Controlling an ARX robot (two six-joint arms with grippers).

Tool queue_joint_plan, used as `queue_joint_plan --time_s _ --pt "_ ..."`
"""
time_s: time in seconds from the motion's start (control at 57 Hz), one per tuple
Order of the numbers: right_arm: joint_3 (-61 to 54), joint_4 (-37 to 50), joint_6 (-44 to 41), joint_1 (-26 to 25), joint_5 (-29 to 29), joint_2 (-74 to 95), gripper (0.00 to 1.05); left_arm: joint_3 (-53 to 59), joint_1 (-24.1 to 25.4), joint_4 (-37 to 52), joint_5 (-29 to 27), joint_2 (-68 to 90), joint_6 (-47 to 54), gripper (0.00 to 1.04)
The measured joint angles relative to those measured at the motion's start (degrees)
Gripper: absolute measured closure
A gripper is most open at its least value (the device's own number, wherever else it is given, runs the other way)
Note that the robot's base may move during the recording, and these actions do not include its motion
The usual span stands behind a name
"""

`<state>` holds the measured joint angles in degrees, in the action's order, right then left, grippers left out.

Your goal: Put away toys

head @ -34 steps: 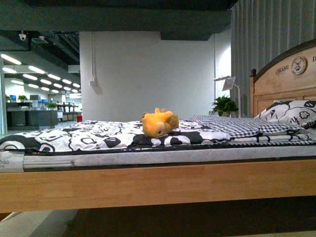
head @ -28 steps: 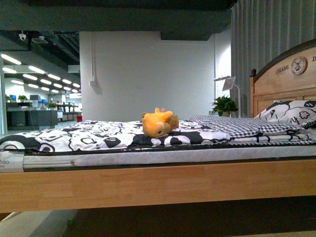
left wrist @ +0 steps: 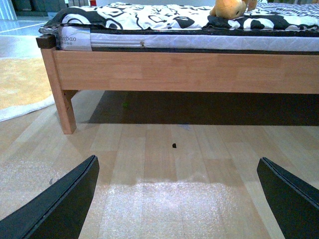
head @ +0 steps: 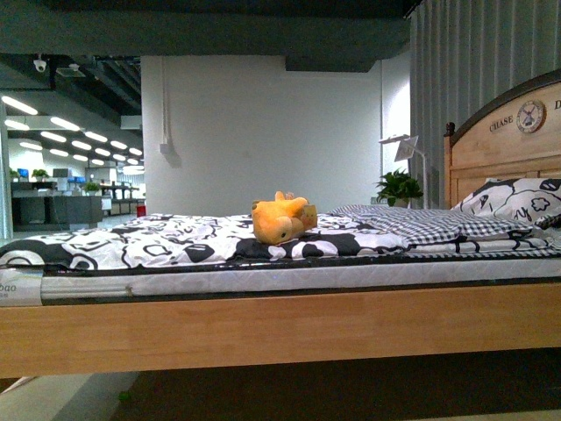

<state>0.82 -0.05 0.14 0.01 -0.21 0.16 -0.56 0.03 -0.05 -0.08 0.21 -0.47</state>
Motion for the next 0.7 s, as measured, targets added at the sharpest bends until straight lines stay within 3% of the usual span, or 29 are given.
queue_joint_plan --time_s 0.702 --pt "0.0 0.0 0.0 0.0 0.0 0.0 0.07 0.0 0.0 0.0 0.0 0.0 0.0 0.06"
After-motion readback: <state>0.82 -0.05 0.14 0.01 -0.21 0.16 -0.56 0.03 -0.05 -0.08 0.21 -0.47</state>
